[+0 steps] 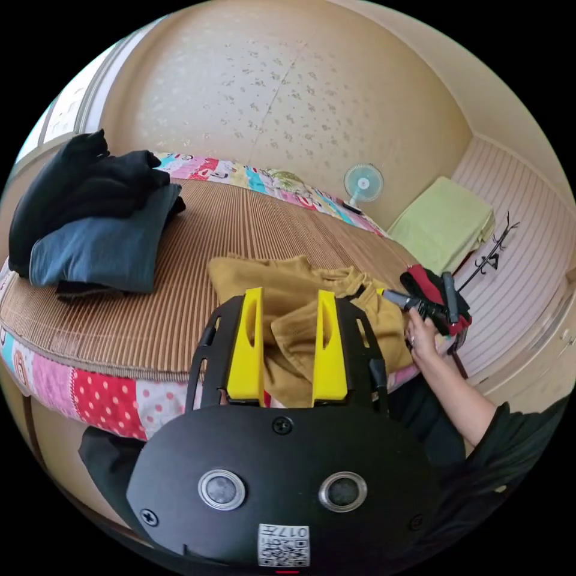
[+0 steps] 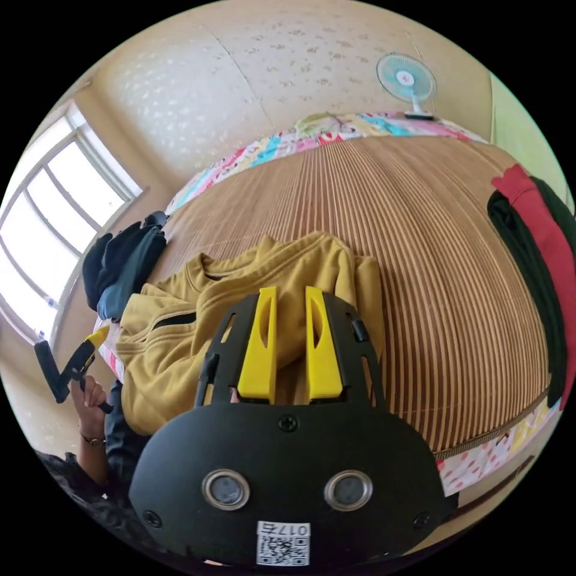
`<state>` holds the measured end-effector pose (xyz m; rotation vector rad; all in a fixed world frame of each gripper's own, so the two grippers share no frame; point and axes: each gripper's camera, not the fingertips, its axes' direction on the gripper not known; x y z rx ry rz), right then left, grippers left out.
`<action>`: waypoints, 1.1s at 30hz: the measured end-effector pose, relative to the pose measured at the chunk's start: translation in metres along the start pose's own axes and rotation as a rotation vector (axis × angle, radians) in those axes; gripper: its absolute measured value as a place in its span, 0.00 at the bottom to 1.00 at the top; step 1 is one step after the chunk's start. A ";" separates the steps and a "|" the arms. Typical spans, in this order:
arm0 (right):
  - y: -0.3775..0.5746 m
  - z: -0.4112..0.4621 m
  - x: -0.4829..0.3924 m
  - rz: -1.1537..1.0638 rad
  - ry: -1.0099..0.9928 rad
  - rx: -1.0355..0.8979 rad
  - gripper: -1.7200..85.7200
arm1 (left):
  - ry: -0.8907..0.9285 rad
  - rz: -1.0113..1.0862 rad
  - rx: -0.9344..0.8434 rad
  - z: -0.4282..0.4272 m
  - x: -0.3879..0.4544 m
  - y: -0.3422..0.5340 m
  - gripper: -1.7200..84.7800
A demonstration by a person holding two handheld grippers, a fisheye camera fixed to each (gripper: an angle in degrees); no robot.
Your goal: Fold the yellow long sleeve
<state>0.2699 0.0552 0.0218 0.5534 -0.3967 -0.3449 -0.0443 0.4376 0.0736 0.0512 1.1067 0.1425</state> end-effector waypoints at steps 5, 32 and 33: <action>0.021 -0.010 -0.009 -0.123 -0.025 0.088 0.04 | -0.140 0.043 -0.147 0.050 0.023 0.002 0.14; 0.048 -0.001 0.090 0.199 -0.533 0.237 0.03 | -0.088 -0.090 0.027 0.009 -0.084 -0.037 0.16; 0.043 -0.006 0.084 0.192 -0.488 0.256 0.03 | -0.076 -0.081 0.022 0.004 -0.080 -0.031 0.16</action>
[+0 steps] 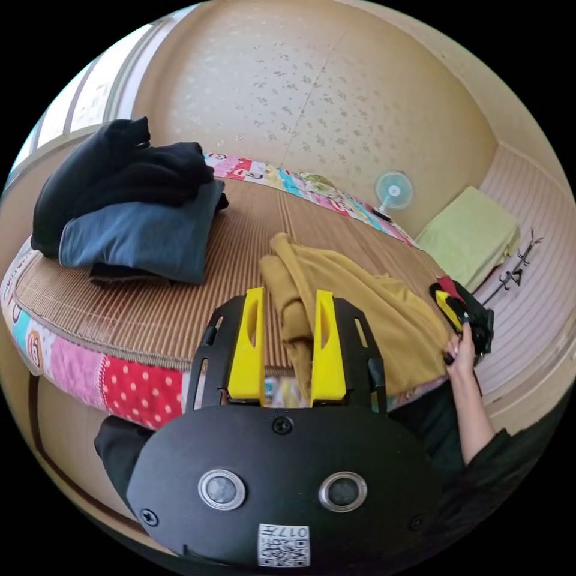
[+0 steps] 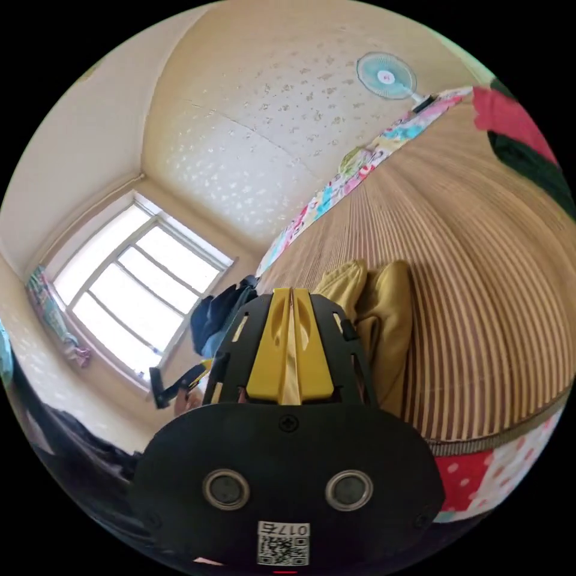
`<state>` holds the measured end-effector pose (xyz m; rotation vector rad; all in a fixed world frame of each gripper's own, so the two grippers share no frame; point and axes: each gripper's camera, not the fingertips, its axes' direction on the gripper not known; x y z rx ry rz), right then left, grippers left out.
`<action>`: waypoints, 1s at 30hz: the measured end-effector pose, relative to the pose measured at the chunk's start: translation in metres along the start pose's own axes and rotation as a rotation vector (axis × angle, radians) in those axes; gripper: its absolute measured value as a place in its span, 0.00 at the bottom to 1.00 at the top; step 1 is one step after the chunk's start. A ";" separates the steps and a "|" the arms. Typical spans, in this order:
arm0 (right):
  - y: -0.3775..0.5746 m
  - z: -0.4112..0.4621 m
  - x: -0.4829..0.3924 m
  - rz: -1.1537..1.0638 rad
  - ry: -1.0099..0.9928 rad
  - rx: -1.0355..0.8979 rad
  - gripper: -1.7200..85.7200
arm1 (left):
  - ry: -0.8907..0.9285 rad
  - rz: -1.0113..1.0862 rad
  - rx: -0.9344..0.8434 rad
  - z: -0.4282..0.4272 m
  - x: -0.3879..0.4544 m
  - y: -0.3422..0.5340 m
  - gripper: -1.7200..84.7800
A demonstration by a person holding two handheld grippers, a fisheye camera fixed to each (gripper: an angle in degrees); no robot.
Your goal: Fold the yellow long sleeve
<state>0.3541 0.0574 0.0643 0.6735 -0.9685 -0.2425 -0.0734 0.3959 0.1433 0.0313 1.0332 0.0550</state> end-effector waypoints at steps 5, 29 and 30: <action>-0.055 0.087 -0.023 -0.071 0.426 -0.165 0.09 | 0.026 0.041 -0.139 -0.021 0.009 0.040 0.16; -0.018 0.135 -0.115 -0.181 0.663 -0.076 0.03 | 0.375 -0.437 -0.174 -0.031 -0.137 0.039 0.19; -0.008 0.132 -0.120 -0.192 0.657 -0.077 0.03 | 0.380 -0.448 -0.182 -0.029 -0.140 0.038 0.18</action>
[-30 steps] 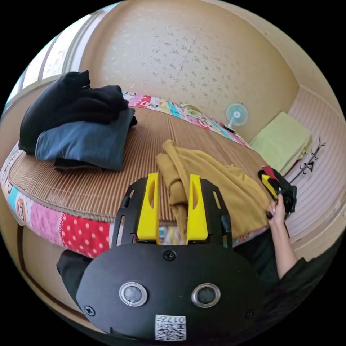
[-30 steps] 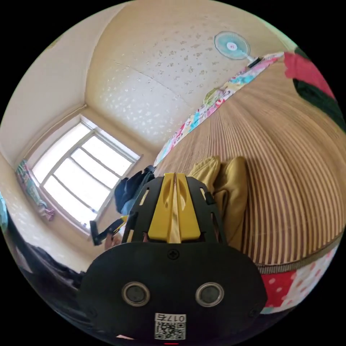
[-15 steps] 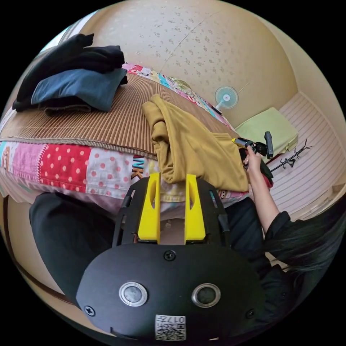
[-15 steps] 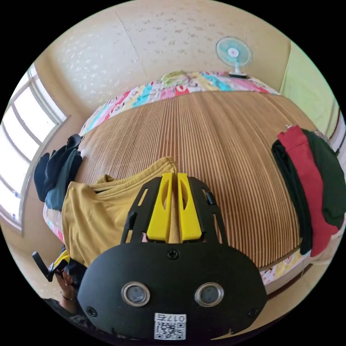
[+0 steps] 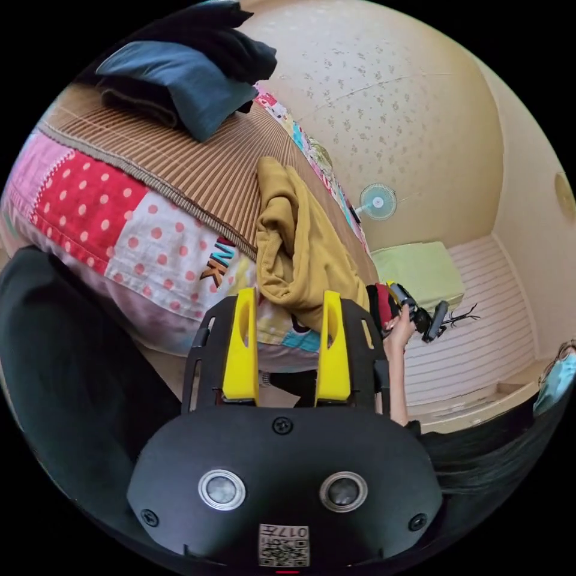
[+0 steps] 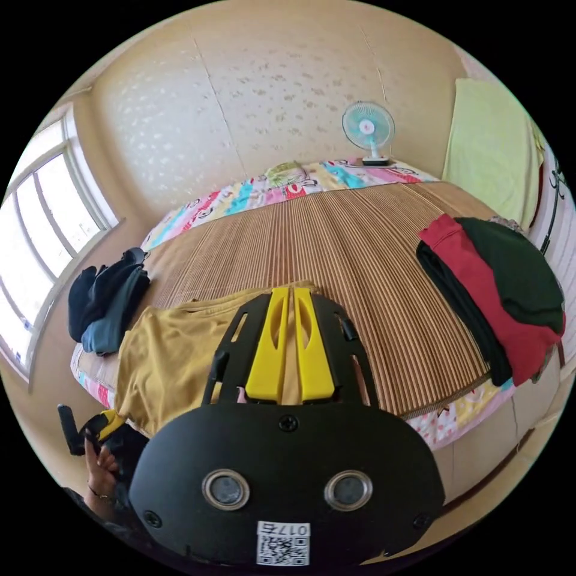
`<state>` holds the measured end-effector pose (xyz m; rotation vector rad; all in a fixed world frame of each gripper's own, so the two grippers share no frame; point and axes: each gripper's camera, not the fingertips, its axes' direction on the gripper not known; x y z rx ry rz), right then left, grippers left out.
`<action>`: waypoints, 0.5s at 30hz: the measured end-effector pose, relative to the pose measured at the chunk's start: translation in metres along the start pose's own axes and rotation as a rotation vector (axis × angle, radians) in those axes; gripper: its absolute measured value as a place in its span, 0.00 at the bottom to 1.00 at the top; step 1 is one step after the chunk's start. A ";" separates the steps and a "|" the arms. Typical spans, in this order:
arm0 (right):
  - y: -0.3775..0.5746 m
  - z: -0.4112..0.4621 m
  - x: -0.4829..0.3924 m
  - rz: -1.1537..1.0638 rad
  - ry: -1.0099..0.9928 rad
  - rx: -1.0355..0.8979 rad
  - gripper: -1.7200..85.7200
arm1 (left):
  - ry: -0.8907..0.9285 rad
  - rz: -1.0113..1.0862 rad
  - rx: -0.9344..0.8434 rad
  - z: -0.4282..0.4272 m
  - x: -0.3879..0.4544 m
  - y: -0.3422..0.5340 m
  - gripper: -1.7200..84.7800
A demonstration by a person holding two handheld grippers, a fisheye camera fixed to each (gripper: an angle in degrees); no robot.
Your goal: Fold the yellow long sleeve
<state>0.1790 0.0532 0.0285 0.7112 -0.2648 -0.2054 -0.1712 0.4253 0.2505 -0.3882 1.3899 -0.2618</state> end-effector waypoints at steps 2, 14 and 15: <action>0.041 -0.002 -0.011 -0.099 -0.016 -0.005 0.03 | -0.017 -0.036 -0.014 -0.004 -0.005 -0.008 0.14; 0.042 0.020 0.077 0.079 -0.228 -0.228 0.02 | 0.121 0.300 0.143 0.024 0.152 -0.056 0.08; 0.040 0.017 0.082 0.084 -0.244 -0.232 0.02 | 0.123 0.346 0.131 0.034 0.171 -0.056 0.08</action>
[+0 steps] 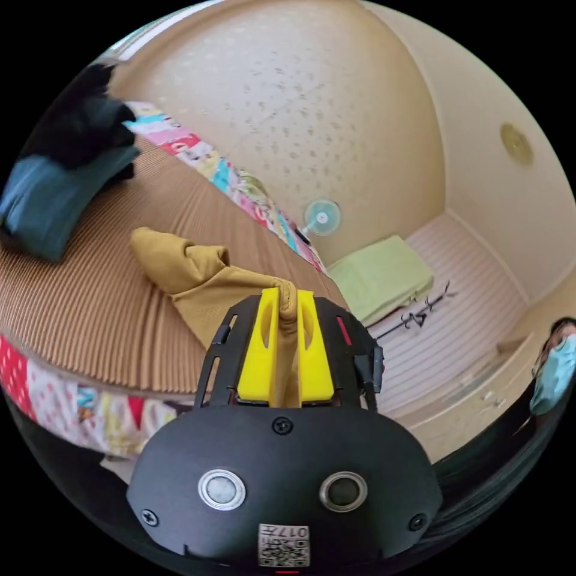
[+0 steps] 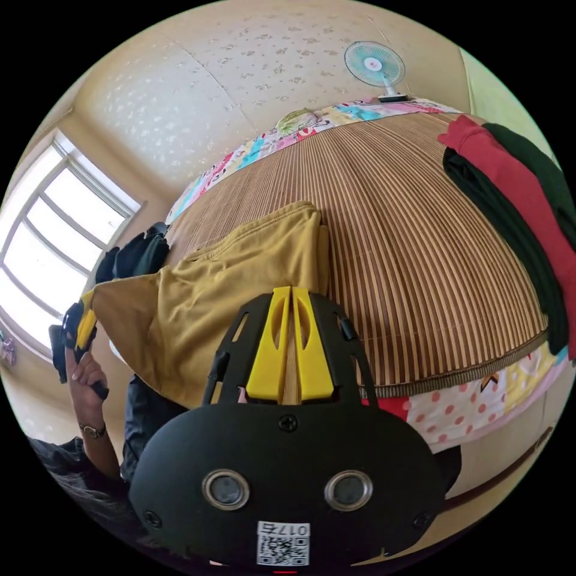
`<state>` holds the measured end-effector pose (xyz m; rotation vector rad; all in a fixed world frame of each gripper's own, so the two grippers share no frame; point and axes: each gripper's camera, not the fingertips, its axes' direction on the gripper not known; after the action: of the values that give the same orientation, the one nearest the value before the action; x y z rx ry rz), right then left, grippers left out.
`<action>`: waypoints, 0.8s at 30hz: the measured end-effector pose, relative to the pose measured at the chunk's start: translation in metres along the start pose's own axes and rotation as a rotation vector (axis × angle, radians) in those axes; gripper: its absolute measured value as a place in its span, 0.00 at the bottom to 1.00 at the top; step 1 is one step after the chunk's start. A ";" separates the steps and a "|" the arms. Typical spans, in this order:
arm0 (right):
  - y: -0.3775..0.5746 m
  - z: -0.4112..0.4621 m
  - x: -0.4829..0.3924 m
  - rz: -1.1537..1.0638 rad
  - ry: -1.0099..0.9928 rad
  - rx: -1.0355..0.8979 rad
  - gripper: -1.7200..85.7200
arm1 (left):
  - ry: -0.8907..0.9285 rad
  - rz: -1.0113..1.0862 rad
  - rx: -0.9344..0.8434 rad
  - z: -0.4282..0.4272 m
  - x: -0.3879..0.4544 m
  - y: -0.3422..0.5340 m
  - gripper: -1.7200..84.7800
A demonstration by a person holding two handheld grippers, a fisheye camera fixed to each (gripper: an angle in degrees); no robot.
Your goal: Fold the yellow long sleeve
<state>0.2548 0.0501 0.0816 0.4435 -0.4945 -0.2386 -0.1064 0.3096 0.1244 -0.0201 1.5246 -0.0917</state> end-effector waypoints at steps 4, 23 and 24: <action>-0.002 -0.036 0.020 0.029 -0.080 0.030 0.03 | 0.126 0.312 -0.132 0.091 0.116 0.020 0.08; 0.008 -0.196 0.129 0.199 -0.339 0.204 0.21 | -0.060 0.105 -0.255 0.105 0.047 0.078 0.20; 0.008 -0.199 0.128 0.202 -0.328 0.205 0.21 | -0.052 0.085 -0.279 0.108 0.040 0.076 0.21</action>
<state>0.4653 0.0854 -0.0198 0.5530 -0.8851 -0.0650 0.0069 0.3776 0.0840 -0.1785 1.4747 0.1885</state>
